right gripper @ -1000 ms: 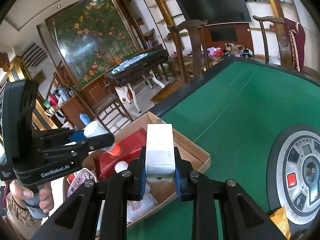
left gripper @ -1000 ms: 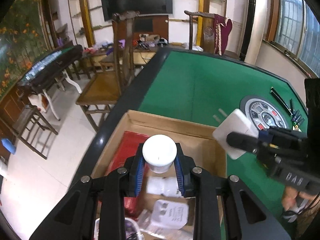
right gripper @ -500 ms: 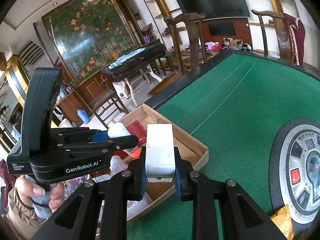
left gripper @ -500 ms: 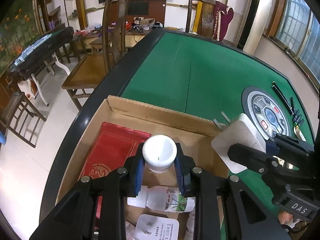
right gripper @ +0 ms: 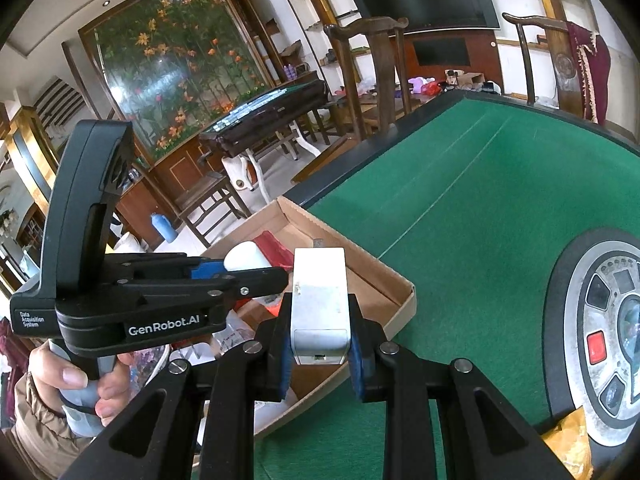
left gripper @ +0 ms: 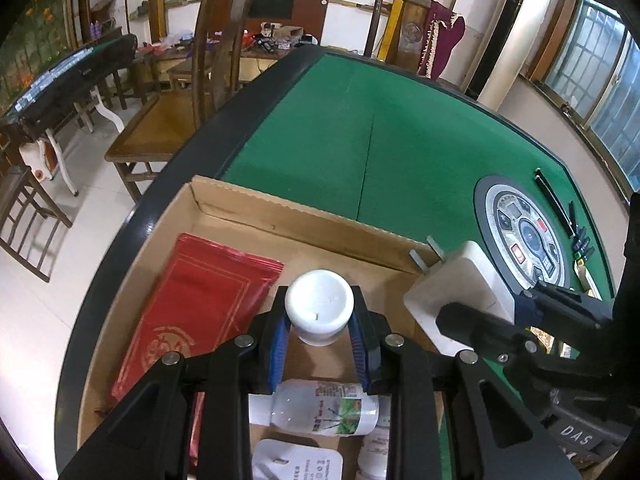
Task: Organize objects
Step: 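Lower the orange-capped bottle into the tray with the left tool while the right holds the box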
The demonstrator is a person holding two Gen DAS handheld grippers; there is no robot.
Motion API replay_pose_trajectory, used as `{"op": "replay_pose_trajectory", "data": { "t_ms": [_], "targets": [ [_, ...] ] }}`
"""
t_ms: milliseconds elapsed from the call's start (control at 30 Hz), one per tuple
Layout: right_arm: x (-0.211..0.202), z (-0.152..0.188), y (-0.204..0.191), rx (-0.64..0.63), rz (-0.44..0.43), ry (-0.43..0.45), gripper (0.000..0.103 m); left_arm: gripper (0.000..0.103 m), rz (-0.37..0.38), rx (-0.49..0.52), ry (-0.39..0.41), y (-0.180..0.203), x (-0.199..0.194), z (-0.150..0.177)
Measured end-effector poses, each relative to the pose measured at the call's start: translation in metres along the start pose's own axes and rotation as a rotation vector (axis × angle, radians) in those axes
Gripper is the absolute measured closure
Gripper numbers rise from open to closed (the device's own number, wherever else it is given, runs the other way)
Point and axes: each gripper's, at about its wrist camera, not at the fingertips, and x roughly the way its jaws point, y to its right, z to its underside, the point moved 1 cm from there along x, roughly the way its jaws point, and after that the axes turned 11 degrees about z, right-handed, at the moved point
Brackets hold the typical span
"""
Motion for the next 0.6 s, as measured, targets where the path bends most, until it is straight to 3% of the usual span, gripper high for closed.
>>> {"op": "replay_pose_trajectory", "data": {
  "t_ms": [600],
  "targets": [
    [0.009,0.006,-0.009,-0.035,0.006,-0.018,0.078,0.074,0.041,-0.036,0.002,-0.025,-0.003,0.015]
  ]
}}
